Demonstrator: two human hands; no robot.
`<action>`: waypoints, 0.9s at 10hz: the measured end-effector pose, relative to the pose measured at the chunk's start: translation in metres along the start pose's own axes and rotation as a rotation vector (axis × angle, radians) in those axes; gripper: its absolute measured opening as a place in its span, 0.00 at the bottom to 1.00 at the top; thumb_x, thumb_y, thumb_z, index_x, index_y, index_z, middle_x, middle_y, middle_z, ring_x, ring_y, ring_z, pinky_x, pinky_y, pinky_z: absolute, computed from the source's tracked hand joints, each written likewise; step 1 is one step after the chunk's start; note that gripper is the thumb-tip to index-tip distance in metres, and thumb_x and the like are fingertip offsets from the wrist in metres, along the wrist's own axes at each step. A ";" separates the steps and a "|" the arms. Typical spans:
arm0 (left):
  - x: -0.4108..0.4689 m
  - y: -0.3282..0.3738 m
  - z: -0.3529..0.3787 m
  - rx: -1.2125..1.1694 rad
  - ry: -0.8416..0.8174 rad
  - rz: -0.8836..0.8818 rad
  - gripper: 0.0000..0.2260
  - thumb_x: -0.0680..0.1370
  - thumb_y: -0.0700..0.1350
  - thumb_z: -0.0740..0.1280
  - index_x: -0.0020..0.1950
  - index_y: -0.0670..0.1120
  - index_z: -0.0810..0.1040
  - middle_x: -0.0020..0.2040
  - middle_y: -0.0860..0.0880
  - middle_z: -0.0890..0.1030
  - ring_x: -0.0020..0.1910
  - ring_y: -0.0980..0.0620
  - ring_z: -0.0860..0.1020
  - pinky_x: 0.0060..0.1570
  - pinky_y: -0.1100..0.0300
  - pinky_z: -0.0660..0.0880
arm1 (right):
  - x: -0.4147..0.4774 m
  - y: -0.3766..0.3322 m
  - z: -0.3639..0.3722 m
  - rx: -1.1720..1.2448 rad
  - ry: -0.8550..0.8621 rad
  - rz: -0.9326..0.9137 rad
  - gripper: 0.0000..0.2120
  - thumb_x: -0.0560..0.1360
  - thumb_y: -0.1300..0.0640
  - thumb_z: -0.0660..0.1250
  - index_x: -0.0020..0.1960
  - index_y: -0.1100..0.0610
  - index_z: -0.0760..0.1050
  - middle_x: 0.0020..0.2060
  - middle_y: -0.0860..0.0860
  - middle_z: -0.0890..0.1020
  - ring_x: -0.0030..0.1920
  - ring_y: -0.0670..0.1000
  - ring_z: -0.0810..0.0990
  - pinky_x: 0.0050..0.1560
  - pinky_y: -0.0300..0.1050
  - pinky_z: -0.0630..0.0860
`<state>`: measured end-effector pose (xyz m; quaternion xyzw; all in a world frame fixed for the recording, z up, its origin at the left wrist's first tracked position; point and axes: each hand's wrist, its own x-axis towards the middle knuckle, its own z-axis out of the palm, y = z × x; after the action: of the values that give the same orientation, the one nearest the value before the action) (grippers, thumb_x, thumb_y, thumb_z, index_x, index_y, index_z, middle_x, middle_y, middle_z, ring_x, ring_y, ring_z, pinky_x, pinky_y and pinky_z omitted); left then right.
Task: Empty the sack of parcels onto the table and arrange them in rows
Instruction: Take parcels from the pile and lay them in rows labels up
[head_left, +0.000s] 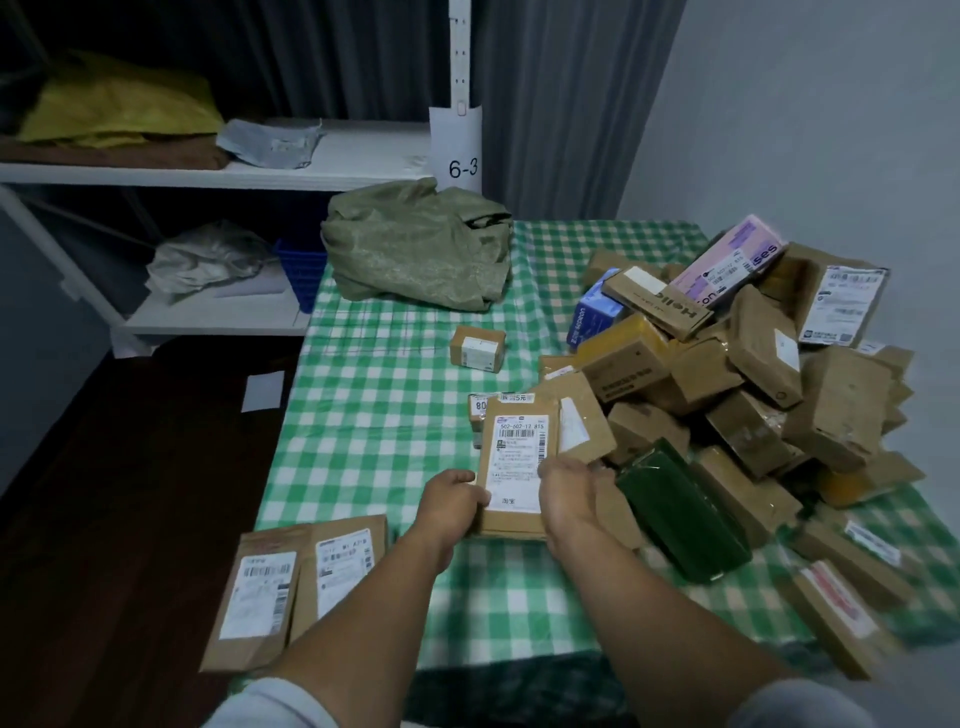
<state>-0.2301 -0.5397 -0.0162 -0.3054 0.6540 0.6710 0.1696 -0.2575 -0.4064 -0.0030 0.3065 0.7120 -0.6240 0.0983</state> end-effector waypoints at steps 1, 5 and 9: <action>-0.004 -0.016 -0.027 -0.011 0.027 -0.025 0.13 0.74 0.34 0.67 0.58 0.44 0.77 0.53 0.43 0.83 0.42 0.48 0.79 0.39 0.57 0.76 | -0.012 0.020 0.023 -0.019 -0.037 0.010 0.08 0.78 0.62 0.60 0.56 0.57 0.75 0.47 0.57 0.84 0.39 0.55 0.82 0.35 0.44 0.78; -0.005 -0.064 -0.121 0.245 0.316 -0.099 0.10 0.77 0.37 0.65 0.36 0.47 0.74 0.44 0.42 0.79 0.43 0.45 0.77 0.50 0.49 0.80 | 0.000 0.139 0.086 -0.393 -0.103 0.117 0.08 0.74 0.68 0.58 0.49 0.64 0.74 0.48 0.62 0.82 0.47 0.63 0.83 0.48 0.61 0.83; -0.006 -0.093 -0.124 0.210 0.304 -0.092 0.04 0.76 0.36 0.65 0.44 0.45 0.74 0.44 0.43 0.78 0.39 0.46 0.74 0.38 0.59 0.71 | -0.026 0.158 0.088 -0.391 -0.154 0.230 0.08 0.81 0.69 0.54 0.56 0.67 0.70 0.46 0.60 0.77 0.42 0.58 0.78 0.42 0.50 0.78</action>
<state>-0.1437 -0.6527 -0.0788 -0.4133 0.7239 0.5369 0.1302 -0.1698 -0.4927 -0.1385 0.3123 0.7700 -0.4806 0.2805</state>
